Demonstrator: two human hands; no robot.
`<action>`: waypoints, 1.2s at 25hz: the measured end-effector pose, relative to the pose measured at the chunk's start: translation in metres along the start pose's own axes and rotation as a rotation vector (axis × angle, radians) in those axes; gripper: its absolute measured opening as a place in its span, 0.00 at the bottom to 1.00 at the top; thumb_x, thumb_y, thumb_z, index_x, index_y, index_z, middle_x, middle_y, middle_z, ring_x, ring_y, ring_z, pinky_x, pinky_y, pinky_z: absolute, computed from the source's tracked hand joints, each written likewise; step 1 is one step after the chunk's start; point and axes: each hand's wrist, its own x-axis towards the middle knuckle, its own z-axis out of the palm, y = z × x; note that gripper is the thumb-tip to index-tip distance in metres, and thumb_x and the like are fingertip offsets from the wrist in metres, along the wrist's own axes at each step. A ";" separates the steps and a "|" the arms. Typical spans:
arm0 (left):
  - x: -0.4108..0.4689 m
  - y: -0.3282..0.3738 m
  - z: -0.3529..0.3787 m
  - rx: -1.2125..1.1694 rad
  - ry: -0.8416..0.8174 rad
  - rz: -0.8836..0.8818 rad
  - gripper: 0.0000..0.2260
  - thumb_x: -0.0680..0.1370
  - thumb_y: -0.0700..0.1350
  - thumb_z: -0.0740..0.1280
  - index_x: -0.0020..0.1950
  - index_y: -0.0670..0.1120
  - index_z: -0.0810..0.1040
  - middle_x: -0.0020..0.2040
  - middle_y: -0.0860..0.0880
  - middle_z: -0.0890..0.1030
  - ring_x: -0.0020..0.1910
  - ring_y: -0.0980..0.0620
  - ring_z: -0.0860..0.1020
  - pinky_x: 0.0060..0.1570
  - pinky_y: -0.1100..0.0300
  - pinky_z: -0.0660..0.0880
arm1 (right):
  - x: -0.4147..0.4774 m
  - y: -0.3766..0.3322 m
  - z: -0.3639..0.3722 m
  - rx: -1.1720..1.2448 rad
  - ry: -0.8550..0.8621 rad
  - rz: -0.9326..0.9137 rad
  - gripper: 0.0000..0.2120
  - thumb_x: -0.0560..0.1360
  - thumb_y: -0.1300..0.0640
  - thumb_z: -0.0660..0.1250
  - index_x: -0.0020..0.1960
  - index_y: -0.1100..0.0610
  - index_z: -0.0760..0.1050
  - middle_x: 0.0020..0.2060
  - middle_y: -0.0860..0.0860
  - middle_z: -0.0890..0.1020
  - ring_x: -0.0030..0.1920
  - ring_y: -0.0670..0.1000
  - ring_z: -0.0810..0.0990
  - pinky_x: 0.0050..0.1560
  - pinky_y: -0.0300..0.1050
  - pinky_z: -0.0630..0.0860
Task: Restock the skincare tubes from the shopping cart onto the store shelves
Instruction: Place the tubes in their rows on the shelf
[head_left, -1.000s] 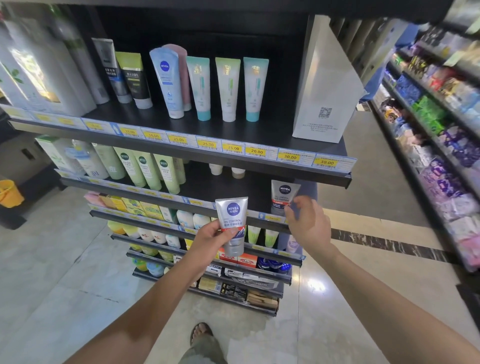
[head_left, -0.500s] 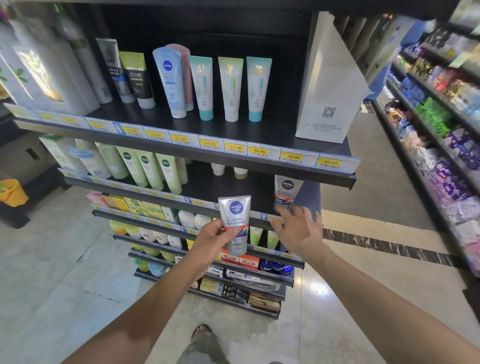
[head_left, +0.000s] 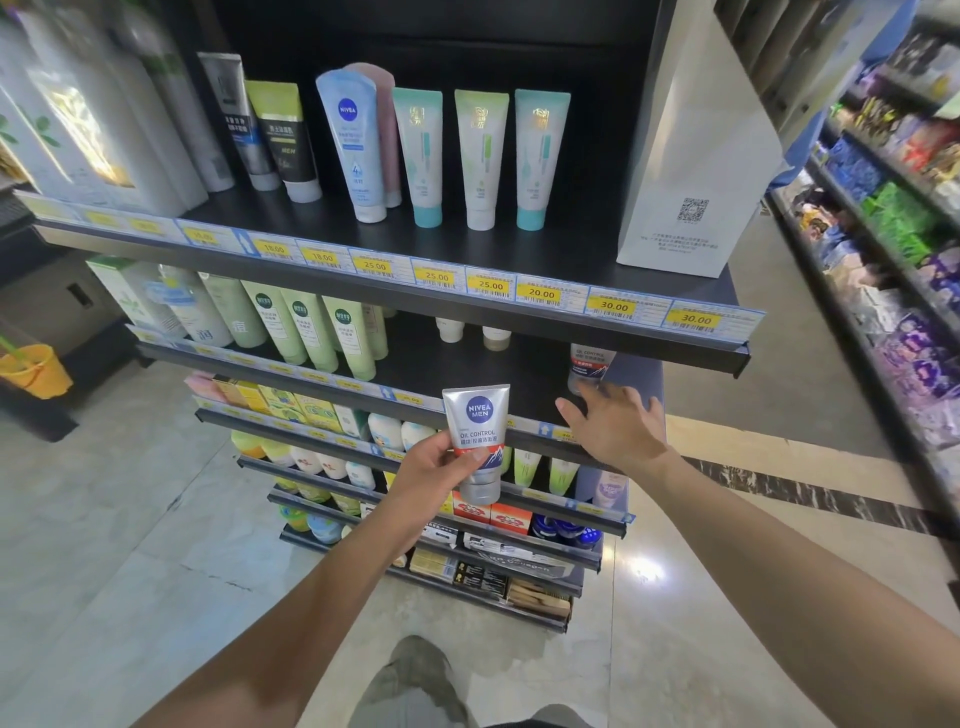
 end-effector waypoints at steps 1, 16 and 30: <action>0.000 -0.001 0.000 -0.002 -0.001 -0.001 0.12 0.81 0.48 0.71 0.64 0.52 0.82 0.55 0.53 0.87 0.57 0.52 0.84 0.60 0.53 0.80 | 0.002 0.000 0.000 -0.003 0.000 -0.002 0.29 0.80 0.29 0.43 0.75 0.39 0.62 0.73 0.48 0.72 0.75 0.58 0.66 0.76 0.67 0.58; 0.033 0.040 0.033 0.296 -0.038 0.244 0.13 0.75 0.49 0.78 0.59 0.52 0.84 0.57 0.57 0.82 0.56 0.59 0.82 0.61 0.54 0.80 | -0.062 0.028 -0.005 -0.011 0.123 0.037 0.28 0.81 0.33 0.50 0.75 0.45 0.67 0.72 0.47 0.73 0.73 0.54 0.70 0.76 0.61 0.61; 0.119 0.036 0.083 0.600 -0.143 0.263 0.20 0.74 0.52 0.79 0.64 0.51 0.82 0.59 0.56 0.86 0.57 0.58 0.83 0.61 0.50 0.81 | -0.097 0.045 0.016 -0.004 0.090 0.044 0.31 0.80 0.35 0.55 0.80 0.46 0.57 0.79 0.47 0.64 0.80 0.53 0.59 0.79 0.61 0.53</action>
